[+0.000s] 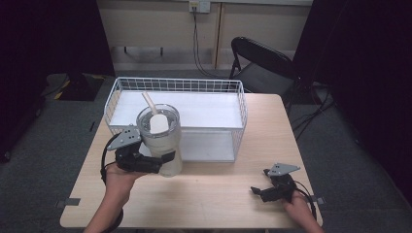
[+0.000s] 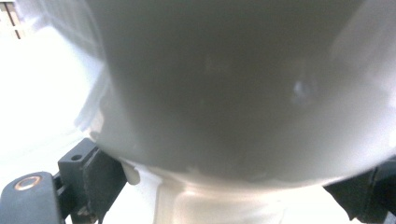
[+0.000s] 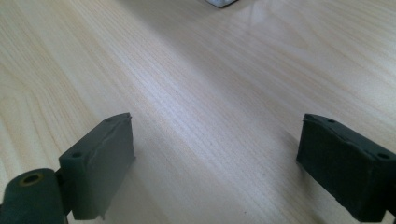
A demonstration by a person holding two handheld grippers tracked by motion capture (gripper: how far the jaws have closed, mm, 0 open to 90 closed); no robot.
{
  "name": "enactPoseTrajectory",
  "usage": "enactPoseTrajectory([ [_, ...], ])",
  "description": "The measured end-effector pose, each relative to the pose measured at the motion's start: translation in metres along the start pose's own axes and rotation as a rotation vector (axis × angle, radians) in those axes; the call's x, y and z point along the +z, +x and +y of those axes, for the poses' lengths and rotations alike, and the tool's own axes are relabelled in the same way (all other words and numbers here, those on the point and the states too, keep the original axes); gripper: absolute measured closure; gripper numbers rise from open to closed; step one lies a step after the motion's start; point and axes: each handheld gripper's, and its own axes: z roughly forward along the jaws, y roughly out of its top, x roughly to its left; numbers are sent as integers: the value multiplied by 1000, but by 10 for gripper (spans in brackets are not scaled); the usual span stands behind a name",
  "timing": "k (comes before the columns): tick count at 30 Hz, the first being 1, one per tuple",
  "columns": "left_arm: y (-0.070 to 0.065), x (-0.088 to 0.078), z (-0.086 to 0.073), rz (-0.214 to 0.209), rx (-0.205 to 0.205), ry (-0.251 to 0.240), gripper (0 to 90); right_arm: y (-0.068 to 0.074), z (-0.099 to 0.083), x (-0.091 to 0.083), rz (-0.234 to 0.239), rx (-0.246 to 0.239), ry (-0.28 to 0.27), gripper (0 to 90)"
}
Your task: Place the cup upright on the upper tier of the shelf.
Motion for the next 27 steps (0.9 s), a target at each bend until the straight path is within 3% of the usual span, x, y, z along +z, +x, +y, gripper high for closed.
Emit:
enactPoseTrajectory([
  [17, -2, -2, 32, -29, -13, 11, 99, 0, 0, 0, 0, 0, 0, 101],
  [27, -3, -8, 52, -28, 1, 12, 99, 0, 0, 0, 0, 0, 0, 101],
])
